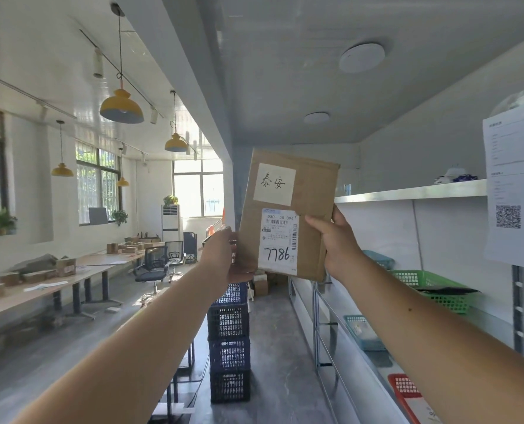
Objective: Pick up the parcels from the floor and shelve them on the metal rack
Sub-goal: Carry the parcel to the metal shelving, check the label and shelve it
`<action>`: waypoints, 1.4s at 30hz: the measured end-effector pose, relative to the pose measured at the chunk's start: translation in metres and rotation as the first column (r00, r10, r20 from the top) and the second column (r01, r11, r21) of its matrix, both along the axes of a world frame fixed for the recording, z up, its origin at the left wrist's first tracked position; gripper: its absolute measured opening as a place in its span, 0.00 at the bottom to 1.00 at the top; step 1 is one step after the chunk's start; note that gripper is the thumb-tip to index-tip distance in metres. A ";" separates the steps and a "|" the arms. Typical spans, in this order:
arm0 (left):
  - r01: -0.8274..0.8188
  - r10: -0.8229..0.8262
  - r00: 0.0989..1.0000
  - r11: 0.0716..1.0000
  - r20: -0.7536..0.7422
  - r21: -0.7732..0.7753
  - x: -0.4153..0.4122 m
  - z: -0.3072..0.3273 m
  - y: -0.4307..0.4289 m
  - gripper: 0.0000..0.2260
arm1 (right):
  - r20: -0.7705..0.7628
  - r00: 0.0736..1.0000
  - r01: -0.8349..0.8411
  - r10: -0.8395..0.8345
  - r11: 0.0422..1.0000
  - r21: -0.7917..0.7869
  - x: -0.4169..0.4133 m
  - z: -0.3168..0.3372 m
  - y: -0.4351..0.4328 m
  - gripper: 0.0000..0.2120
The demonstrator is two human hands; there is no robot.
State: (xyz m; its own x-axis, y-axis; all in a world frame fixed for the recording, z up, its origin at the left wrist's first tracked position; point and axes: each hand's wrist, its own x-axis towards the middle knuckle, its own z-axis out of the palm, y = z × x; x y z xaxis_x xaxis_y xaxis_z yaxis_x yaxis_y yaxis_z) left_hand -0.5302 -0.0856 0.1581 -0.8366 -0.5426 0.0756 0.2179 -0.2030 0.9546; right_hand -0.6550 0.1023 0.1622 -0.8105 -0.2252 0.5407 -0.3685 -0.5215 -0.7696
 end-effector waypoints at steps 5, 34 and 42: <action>-0.077 0.102 0.987 0.979 0.124 -0.186 -0.004 0.001 0.004 0.11 | -0.030 0.995 -0.096 0.099 0.992 0.087 -0.004 -0.005 0.005 0.20; -0.038 0.041 0.998 0.998 -0.048 0.045 -0.032 -0.034 0.063 0.22 | 0.293 0.933 -0.211 0.207 0.977 -0.016 -0.011 -0.036 0.062 0.32; 0.152 -0.152 0.986 0.988 -0.073 -0.015 -0.059 -0.029 0.070 0.20 | 0.278 0.953 -0.102 0.120 0.992 -0.076 -0.008 -0.043 0.084 0.21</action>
State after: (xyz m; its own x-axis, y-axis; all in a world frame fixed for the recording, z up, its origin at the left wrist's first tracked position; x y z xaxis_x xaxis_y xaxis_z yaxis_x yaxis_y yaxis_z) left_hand -0.5889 -0.0158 0.1291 -0.9012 -0.4086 0.1446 0.2552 -0.2305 0.9390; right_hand -0.6634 0.1863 0.1191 -0.9034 -0.2966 0.3096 -0.0787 -0.5952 -0.7997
